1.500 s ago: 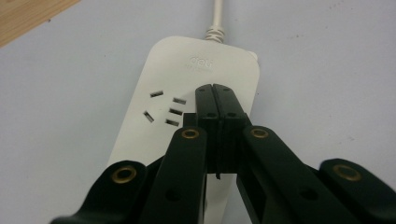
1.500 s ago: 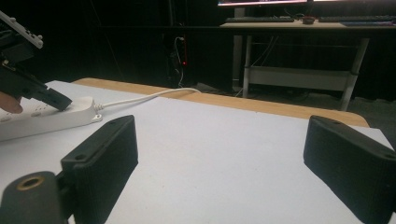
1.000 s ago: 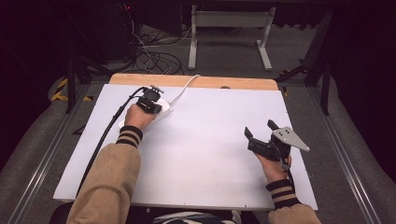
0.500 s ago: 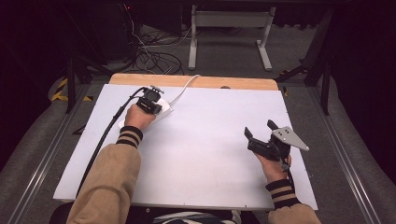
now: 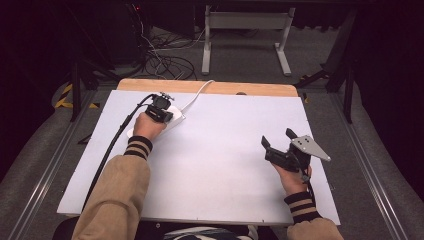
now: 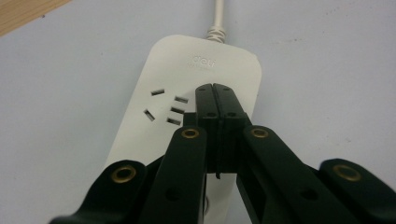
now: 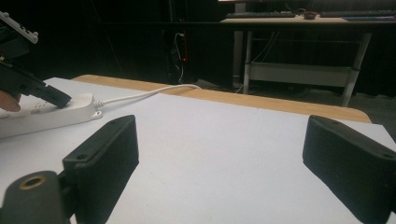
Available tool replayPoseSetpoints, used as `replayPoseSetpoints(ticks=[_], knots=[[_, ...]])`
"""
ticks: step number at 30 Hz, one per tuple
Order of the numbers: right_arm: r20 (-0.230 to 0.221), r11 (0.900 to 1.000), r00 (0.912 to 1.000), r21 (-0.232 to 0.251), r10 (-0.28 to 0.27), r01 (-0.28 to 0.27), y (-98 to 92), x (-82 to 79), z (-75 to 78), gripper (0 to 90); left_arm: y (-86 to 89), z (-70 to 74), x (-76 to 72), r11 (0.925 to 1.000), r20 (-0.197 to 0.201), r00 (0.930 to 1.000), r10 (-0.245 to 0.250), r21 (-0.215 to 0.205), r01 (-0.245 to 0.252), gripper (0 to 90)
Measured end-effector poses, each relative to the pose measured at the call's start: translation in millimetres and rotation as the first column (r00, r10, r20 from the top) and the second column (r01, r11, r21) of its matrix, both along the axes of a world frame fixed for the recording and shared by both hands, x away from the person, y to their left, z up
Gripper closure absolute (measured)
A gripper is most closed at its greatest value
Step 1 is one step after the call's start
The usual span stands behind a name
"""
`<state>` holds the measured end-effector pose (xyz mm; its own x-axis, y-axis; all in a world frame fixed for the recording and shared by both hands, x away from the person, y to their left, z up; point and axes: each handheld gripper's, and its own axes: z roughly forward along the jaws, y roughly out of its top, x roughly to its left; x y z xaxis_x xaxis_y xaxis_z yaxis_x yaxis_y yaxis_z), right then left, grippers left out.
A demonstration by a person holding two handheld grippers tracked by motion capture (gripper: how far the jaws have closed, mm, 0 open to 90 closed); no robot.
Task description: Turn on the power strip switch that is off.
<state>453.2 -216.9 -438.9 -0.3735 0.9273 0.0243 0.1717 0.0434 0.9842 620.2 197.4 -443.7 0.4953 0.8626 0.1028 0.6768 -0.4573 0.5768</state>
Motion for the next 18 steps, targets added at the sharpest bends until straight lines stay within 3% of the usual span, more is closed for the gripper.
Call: replayPoseSetpoints(ticks=[4,10,18], knots=[[-0.001,1.0,1.0,-0.004,-0.002,0.002,0.4,0.0,-0.3,11.6,-3.8,-0.6,-2.4,0.999,0.028,0.9995,-0.012,0.044,0.011,90.0],[-0.006,1.0,1.0,0.002,-0.007,0.007,-0.7,0.7,-0.7,11.8,-2.3,0.7,-0.4,0.9996,0.028,0.9996,-0.01,0.026,0.009,90.0],[-0.007,1.0,1.0,-0.002,-0.006,0.006,-0.4,1.3,-1.5,11.7,-3.6,0.0,-1.3,0.9993,0.038,0.9992,-0.016,0.036,0.014,90.0]])
